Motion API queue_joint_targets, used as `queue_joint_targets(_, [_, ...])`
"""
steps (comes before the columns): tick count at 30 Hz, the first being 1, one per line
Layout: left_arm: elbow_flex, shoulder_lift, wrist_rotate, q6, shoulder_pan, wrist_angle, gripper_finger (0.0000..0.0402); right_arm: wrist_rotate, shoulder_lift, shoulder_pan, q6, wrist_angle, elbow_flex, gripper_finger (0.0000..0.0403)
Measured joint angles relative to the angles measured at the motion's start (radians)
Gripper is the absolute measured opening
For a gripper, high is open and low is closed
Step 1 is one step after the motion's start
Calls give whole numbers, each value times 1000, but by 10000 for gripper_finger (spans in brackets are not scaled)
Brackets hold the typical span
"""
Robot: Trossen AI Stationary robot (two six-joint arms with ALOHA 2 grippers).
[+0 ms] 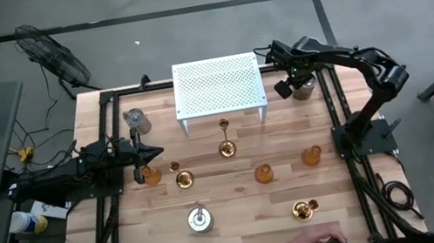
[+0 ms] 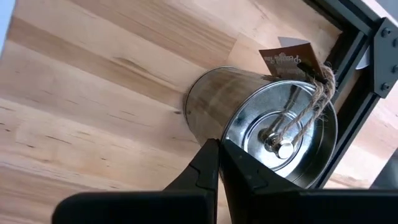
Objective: Pick & Place candle stick holders
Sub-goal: Put the top right silver scented candle on the shelf
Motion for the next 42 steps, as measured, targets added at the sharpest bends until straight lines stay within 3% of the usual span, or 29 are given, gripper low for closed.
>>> queue_joint_targets(10, [0,0,0,0,0,0,3,15,-22,9,-37,-88,73,3])
queue_joint_targets(25, [0,0,0,0,0,0,3,50,-14,68,-220,-301,459,3])
queue_joint_targets(42, [0,0,0,0,0,0,3,21,246,167,-578,-357,960,3])
